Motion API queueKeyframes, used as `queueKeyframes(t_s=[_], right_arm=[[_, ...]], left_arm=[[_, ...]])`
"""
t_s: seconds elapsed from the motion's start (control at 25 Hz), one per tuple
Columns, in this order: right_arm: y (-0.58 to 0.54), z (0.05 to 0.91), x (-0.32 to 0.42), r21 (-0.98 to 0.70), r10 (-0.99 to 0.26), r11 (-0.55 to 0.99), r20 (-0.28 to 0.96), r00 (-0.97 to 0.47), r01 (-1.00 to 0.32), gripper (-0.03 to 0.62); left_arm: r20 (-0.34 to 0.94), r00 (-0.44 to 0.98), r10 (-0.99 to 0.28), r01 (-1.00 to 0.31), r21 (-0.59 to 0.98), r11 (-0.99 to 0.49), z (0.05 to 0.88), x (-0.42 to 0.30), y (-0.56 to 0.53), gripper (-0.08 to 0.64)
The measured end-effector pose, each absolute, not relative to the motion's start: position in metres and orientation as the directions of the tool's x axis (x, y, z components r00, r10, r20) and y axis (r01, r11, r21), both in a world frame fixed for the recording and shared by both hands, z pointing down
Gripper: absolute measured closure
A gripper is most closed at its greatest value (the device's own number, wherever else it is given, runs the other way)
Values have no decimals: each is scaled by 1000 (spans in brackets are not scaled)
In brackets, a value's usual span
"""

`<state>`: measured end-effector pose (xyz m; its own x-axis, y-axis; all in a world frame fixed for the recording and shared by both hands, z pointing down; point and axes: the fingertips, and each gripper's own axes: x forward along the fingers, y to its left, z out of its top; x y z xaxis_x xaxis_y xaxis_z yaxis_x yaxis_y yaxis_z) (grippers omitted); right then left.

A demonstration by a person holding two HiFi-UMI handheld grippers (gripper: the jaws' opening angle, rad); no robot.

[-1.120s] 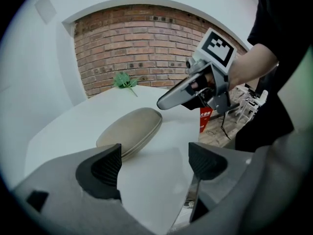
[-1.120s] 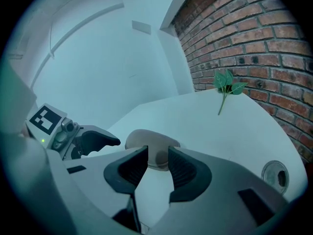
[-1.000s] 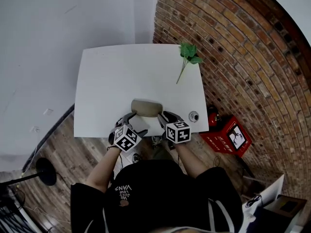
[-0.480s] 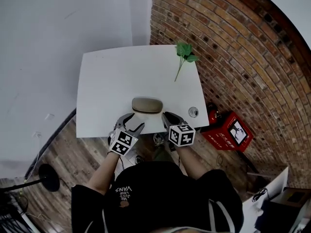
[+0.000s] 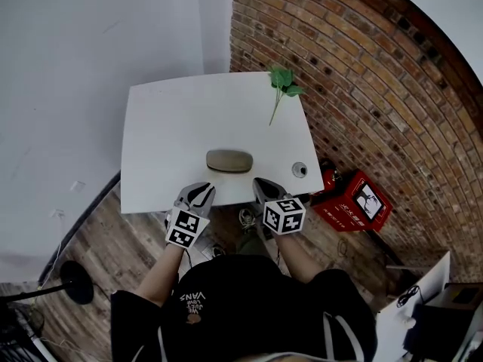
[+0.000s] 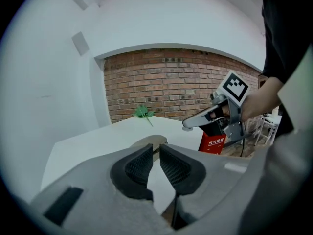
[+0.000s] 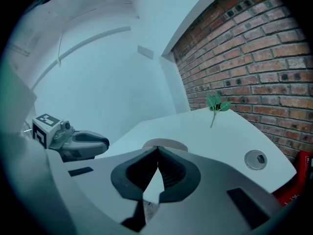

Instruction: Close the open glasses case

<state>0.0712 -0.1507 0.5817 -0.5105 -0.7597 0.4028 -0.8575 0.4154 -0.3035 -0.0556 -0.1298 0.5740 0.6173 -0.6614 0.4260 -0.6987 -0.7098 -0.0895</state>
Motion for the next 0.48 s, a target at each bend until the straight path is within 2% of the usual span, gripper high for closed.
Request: queueKeyframes(t_s=[0.12,0.48], right_arm=[[-143,576,69,-301,-768,415,389,-508,-858,592],[-125,559,55,-295,-792,421,341,-506,-858,592]], left_arm=[[405,610,-681,-715,-89,-693,568,-62,-123,554],[380,607,-698,-738,-56,-673,563,-84,-106,554]])
